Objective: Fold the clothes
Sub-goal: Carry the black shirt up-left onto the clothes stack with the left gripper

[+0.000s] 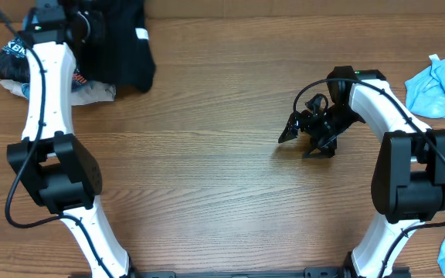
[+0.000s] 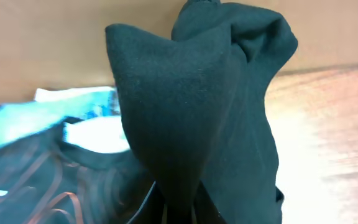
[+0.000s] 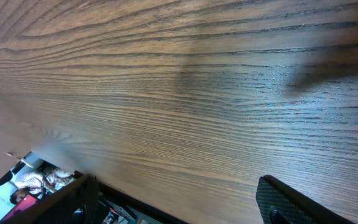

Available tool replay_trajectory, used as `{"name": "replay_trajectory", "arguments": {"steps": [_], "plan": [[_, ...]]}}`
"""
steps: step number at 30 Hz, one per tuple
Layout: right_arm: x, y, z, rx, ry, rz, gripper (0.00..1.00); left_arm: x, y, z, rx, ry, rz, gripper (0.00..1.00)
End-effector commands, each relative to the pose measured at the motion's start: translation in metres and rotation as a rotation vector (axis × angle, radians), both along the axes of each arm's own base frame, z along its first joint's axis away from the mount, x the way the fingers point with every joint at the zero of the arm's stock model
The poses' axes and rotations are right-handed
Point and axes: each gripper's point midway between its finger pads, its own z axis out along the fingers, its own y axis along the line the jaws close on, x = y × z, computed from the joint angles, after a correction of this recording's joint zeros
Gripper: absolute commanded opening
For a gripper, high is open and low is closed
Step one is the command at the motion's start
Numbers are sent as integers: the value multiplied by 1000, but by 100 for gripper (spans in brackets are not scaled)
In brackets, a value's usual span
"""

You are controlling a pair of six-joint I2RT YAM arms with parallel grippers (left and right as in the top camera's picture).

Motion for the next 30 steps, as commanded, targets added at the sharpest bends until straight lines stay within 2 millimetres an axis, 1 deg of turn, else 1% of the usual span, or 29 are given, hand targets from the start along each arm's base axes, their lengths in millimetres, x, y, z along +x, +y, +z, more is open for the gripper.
{"name": "replay_trajectory", "arguments": {"steps": [1,4,6,13,20,23,27,29,30], "plan": [[7,3,13,11,-51,6,85,9,11,40,38,-94,3,4],[7,3,13,11,-51,6,85,7,18,51,48,-109,12,4],[7,3,13,11,-51,6,85,7,25,55,48,-115,23,4],[6,3,13,11,-47,6,85,2,50,54,53,-114,66,4],[6,3,13,11,-46,5,85,-7,87,52,39,-108,136,4],[6,3,13,11,-44,2,85,-10,103,47,33,-102,160,4],[4,3,14,10,-33,2,84,-8,118,29,29,-82,181,5],[2,2,14,9,-26,3,84,-4,127,14,30,-70,196,5],[1,2,14,9,-22,3,84,-1,134,1,31,-59,207,5]]}}
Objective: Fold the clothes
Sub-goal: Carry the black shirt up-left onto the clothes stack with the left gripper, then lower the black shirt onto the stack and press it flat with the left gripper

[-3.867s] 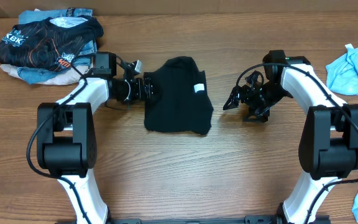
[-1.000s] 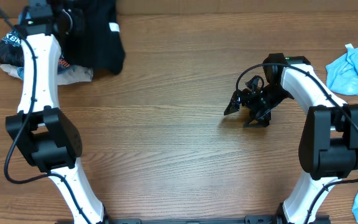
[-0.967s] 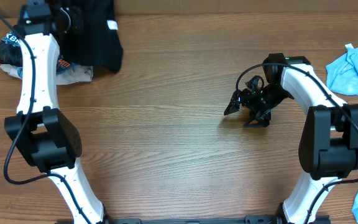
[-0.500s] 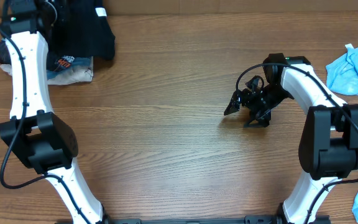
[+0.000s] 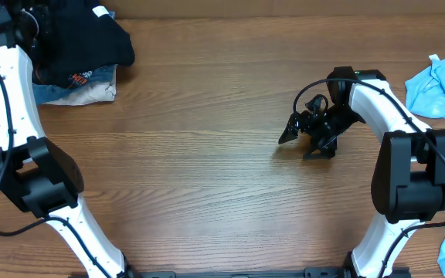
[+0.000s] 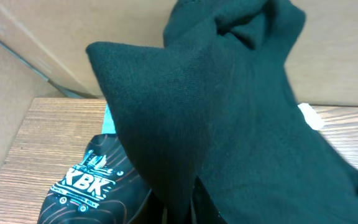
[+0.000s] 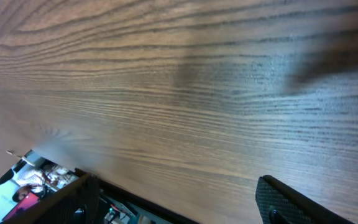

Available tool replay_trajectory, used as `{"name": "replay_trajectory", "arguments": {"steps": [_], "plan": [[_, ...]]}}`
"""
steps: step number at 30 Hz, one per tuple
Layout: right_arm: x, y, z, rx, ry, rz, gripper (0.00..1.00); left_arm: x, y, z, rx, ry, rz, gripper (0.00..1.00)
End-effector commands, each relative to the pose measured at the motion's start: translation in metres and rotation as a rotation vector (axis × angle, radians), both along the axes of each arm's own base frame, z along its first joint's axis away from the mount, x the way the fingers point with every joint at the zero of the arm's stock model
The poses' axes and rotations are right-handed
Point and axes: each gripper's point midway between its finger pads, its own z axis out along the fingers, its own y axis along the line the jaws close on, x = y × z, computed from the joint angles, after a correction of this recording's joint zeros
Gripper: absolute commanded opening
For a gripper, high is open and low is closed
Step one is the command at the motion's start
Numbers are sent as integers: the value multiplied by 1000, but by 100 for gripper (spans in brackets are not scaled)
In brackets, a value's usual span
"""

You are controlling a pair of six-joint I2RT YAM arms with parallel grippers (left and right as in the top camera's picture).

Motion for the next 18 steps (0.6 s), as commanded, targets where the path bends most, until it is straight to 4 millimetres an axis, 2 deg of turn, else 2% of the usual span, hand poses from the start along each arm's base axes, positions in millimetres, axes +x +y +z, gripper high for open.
{"name": "replay_trajectory", "arguments": {"steps": [1,4,8,18], "plan": [[4,3,13,10,-38,3,84,11,23,-28,9,13,30,6],[4,3,13,9,-34,3,83,15,42,-54,21,34,71,9],[4,2,13,9,-34,3,83,9,76,-74,71,63,190,11],[3,1,12,-1,-33,5,83,-8,113,-78,85,74,273,13]]}}
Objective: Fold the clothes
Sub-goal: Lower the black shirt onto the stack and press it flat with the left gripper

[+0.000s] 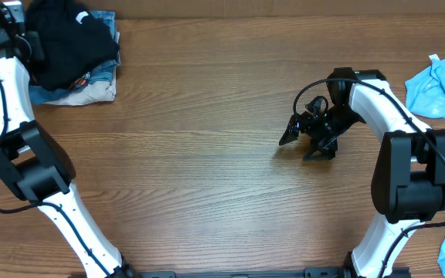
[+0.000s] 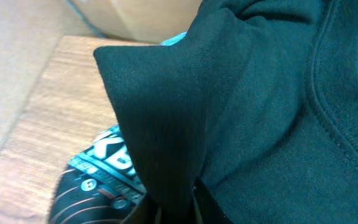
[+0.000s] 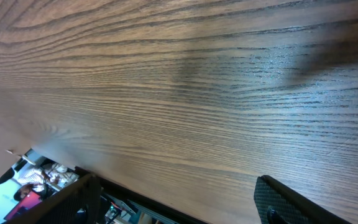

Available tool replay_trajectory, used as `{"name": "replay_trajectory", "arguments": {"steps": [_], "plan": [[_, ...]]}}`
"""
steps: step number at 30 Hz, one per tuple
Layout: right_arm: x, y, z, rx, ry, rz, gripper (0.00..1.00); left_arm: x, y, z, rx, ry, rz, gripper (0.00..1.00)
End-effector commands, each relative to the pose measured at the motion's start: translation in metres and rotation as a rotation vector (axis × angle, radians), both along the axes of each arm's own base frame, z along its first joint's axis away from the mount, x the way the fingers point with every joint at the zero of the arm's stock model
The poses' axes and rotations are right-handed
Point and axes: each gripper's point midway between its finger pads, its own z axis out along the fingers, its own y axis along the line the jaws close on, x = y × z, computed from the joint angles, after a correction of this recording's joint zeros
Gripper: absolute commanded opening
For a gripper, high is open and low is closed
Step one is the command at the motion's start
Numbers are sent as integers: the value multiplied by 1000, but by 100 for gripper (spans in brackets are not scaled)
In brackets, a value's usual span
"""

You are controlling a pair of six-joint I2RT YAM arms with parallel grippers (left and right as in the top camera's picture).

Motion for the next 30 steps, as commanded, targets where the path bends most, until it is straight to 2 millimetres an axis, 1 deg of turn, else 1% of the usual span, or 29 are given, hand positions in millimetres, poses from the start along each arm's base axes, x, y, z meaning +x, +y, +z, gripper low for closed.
{"name": "replay_trajectory", "arguments": {"steps": [1,5,6,7,8,9,13,14,16,18,20,21,23,24,25,26,27,28,29,30], "plan": [[6,1,12,0,-47,5,83,-10,30,20,50,-26,83,14],[6,1,12,0,-47,5,83,-11,31,19,35,-29,99,20],[6,1,12,0,-47,5,82,-11,31,18,23,-34,111,30],[6,1,12,0,-47,5,82,-11,31,18,11,-39,121,53],[6,1,12,0,-47,5,82,-11,30,18,3,-43,128,84],[6,1,12,0,-47,5,82,-12,31,18,-6,-48,138,100],[6,1,12,0,-47,5,83,-14,27,23,-25,-52,150,100],[6,1,12,0,-47,5,82,-14,26,27,-23,-54,148,100],[6,1,12,0,-48,5,83,-14,22,42,-16,-75,142,100],[6,1,12,0,-48,5,83,-14,14,65,-4,-107,131,100],[6,1,12,0,-48,5,82,-15,2,96,7,-149,109,100],[6,1,12,0,-48,5,82,-15,-6,111,5,-174,98,100],[7,1,12,0,-50,6,83,-15,-27,142,-5,-228,46,100],[7,1,12,0,-53,6,82,-15,-38,157,-9,-255,16,90],[8,1,11,1,-56,6,82,-14,-47,168,-9,-275,2,69],[9,1,11,1,-60,6,82,-12,-53,178,-9,-304,2,44],[9,1,11,1,-63,6,82,-10,-55,184,-10,-327,9,18],[10,1,11,1,-64,6,82,-8,-55,189,-13,-352,26,7],[10,1,11,2,-68,9,82,-4,-55,188,-28,-372,56,4],[10,1,11,-2,-69,9,82,0,-54,184,-43,-380,71,4]]}}
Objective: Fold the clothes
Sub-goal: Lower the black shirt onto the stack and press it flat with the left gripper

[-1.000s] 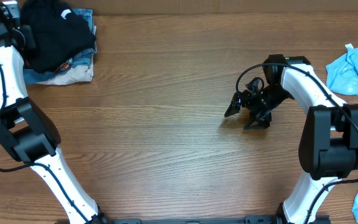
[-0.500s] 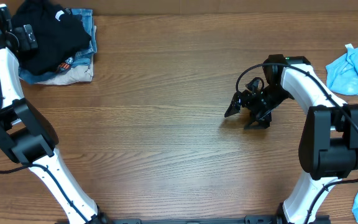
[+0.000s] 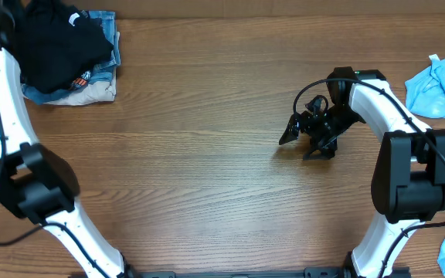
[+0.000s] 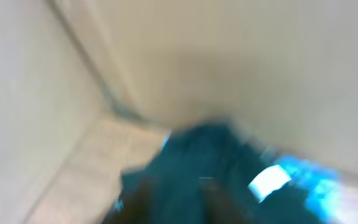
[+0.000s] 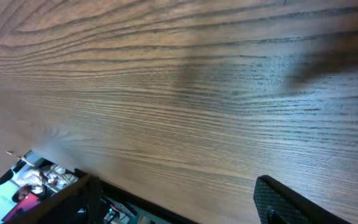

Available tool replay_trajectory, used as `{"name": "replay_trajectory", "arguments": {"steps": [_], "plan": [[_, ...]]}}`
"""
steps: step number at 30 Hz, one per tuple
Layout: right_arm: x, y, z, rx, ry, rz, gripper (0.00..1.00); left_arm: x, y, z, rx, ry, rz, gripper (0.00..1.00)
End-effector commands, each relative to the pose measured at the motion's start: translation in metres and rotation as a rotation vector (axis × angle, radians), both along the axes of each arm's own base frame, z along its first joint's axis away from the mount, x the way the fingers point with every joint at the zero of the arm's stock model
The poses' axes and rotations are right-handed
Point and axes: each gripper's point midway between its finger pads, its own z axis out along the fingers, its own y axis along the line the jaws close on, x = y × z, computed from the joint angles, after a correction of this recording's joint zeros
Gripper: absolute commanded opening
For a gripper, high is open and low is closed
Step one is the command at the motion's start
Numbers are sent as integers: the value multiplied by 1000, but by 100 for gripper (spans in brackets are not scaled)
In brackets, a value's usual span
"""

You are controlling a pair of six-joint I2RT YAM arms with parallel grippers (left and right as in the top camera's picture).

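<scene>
A black garment (image 3: 59, 45) with a white tag lies bunched on top of a stack of folded clothes (image 3: 83, 89) at the table's far left corner. My left arm reaches up the left edge, and its gripper is cut off by the overhead view's top corner. The left wrist view is badly blurred. It shows the left gripper (image 4: 176, 208) drawn back from the black garment (image 4: 210, 162), its two dark fingers apart with nothing between them. My right gripper (image 3: 304, 137) hovers low over bare wood right of centre, open and empty (image 5: 179, 208).
A light blue garment (image 3: 441, 83) lies crumpled at the far right edge, and another blue piece lies at the near right corner. The wooden table (image 3: 199, 170) stretches between the two arms. A wall stands behind the stack.
The left gripper has let go of the black garment and pulled back from it. The garment now rests on the stack. The right arm has not moved.
The left gripper held the black garment hanging just right of the stack at the far left. It then held it further left, over the stack, and lower each time. Now the garment lies on the stack and the gripper is off it. The right gripper stayed open and still.
</scene>
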Motion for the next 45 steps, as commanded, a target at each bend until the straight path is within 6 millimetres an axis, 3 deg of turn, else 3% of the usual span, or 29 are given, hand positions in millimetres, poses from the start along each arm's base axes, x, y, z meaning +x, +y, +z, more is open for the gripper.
{"name": "replay_trajectory", "arguments": {"steps": [1,6,9,14,16,18,20,21,26,28,30,32,34,37,45], "plan": [[8,1,11,-3,-60,10,82,8,-9,14,-65,-82,34,4],[8,0,11,-6,-60,10,82,26,2,-40,-100,-25,67,4],[8,0,11,-6,-60,11,82,37,10,-91,-120,38,86,4],[8,0,11,-6,-60,10,82,45,13,-201,-175,188,95,4],[7,-2,10,-19,-55,13,82,44,13,-229,-202,224,106,4],[5,-4,9,-33,-46,17,82,45,12,-230,-229,209,124,4],[4,-4,9,-33,-42,16,82,49,10,-211,-233,166,123,4],[4,-4,9,-33,-41,16,82,51,8,-198,-229,145,115,4],[5,-4,9,-32,-46,16,82,49,-6,-95,-183,-2,81,4],[6,-4,9,-32,-53,16,82,43,-23,-54,-183,-47,38,5],[7,-4,9,-32,-57,16,82,39,-41,-35,-203,-59,-21,4],[7,-4,9,-32,-58,16,82,36,-57,-30,-224,-42,-62,4],[7,-4,9,-32,-57,16,82,33,-67,-39,-237,1,-71,4],[7,-4,9,-32,-57,16,82,34,-72,-75,-245,91,-50,4],[9,-4,8,-32,-66,16,82,38,-83,-213,-376,320,-29,4]]}}
